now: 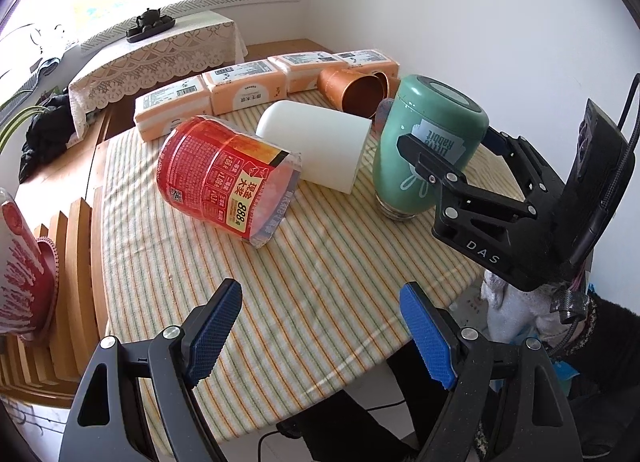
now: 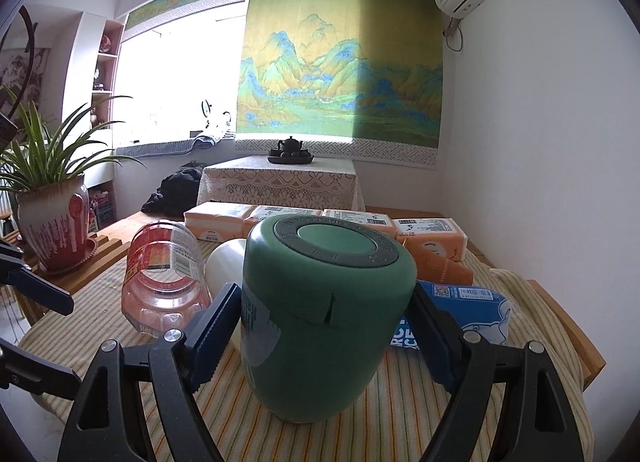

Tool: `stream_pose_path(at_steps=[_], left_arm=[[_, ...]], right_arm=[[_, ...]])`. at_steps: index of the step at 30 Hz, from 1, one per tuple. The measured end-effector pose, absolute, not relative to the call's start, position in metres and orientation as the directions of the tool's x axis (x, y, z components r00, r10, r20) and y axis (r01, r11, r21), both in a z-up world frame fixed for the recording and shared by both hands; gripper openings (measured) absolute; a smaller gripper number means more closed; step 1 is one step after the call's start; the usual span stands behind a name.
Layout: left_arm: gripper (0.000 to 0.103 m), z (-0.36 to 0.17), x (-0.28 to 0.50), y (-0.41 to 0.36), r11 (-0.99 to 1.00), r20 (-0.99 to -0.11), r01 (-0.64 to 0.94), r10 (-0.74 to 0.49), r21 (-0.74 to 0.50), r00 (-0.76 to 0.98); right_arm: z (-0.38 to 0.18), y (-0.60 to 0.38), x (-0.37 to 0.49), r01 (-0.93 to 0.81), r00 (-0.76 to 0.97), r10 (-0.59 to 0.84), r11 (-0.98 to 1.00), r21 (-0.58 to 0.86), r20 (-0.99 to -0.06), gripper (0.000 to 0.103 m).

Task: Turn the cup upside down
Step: 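Lower the upright thermos onto the cloth with the right tool, then open the right tool and pull it back from the thermos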

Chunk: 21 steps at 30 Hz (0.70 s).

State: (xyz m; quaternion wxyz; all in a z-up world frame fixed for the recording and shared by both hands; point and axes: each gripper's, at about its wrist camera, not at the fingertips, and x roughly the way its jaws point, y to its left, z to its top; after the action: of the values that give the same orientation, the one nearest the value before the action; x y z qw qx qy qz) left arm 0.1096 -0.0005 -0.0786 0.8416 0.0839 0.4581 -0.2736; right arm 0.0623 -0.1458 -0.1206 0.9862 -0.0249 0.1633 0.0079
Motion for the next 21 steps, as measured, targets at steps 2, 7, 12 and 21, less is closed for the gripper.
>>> stream_pose_path(at_steps=[2, 7, 12, 21], left_arm=[[0.084, -0.077, 0.107, -0.001, 0.838, -0.812, 0.534, -0.386, -0.11, 0.439], [0.084, -0.072, 0.099, -0.003, 0.853, -0.787, 0.515, -0.374, -0.084, 0.49], [0.084, -0.066, 0.091, -0.001, 0.881, -0.745, 0.469, -0.353, -0.062, 0.566], [0.084, -0.061, 0.073, 0.0, 0.896, -0.707, 0.435, -0.361, -0.083, 0.608]], right_arm=[[-0.12, -0.147, 0.06, -0.027, 0.945, 0.011, 0.999, -0.042, -0.327, 0.079], [-0.116, -0.15, 0.056, -0.05, 0.935, 0.042, 0.999, -0.014, -0.352, 0.078], [-0.11, -0.156, 0.053, -0.09, 0.919, 0.097, 0.995, 0.035, -0.383, 0.077], [-0.105, -0.156, 0.041, -0.114, 0.915, 0.111, 0.993, 0.016, -0.388, 0.077]])
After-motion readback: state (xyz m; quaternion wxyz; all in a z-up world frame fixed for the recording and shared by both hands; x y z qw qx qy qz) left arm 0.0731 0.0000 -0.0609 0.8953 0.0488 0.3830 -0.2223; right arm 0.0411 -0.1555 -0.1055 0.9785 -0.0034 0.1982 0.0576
